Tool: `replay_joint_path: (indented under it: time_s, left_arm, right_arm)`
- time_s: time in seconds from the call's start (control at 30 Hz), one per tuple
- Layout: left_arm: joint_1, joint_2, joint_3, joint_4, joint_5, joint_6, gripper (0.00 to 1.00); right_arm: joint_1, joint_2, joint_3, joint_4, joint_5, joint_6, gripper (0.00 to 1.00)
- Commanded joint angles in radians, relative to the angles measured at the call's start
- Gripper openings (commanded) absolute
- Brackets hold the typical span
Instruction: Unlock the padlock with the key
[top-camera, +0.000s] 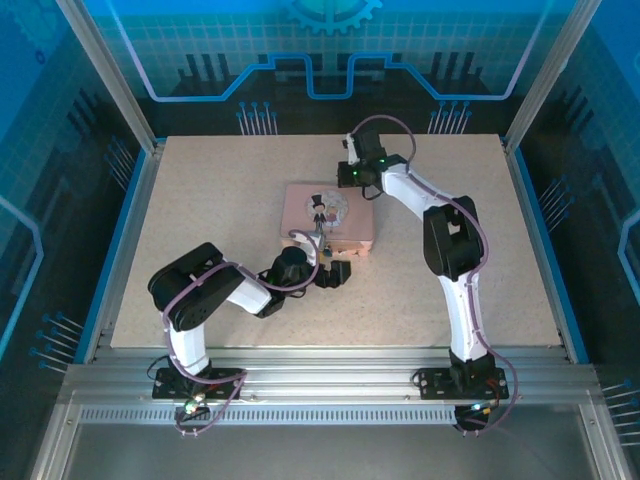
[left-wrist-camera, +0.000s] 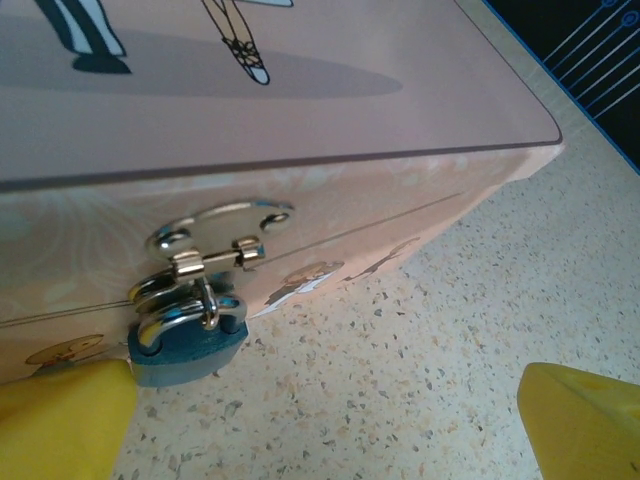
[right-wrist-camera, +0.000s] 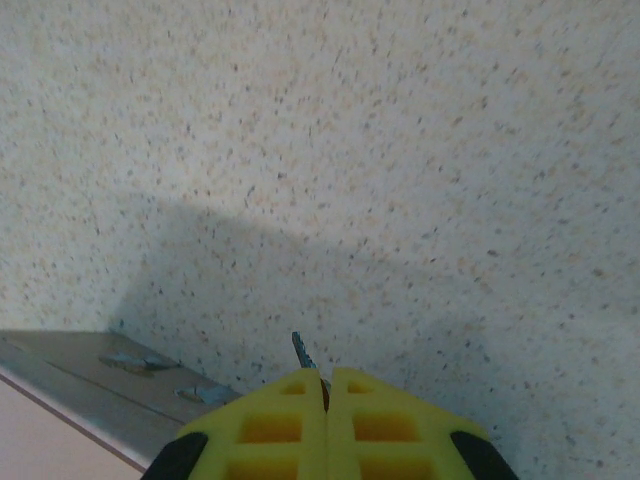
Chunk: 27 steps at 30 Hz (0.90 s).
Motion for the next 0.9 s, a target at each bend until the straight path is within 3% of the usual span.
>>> replay_joint_path:
  time_s: [0.0, 0.23, 0.53, 0.7, 0.87]
  left_arm:
    - [0.005, 0.021, 0.030, 0.102, 0.063, 0.046, 0.98]
    - [0.065, 0.032, 0.032, 0.157, 0.243, -0.032, 0.84]
    - [0.098, 0.039, 0.022, 0.196, 0.351, -0.088, 0.68]
    - [0.099, 0.043, 0.018, 0.198, 0.338, -0.106, 0.62]
    - [0.086, 0.005, -0.033, 0.155, 0.129, -0.097, 0.77]
  right_arm:
    - [0.022, 0.006, -0.002, -0.027, -0.026, -0.036, 0.00]
    - [0.044, -0.018, -0.078, -0.024, -0.050, -0.073, 0.00]
    - [0.053, -0.058, -0.155, 0.001, -0.056, -0.087, 0.00]
    - [0.055, -0.074, -0.168, 0.004, -0.056, -0.090, 0.00]
    - [0.057, -0.091, -0.178, 0.008, -0.051, -0.097, 0.00]
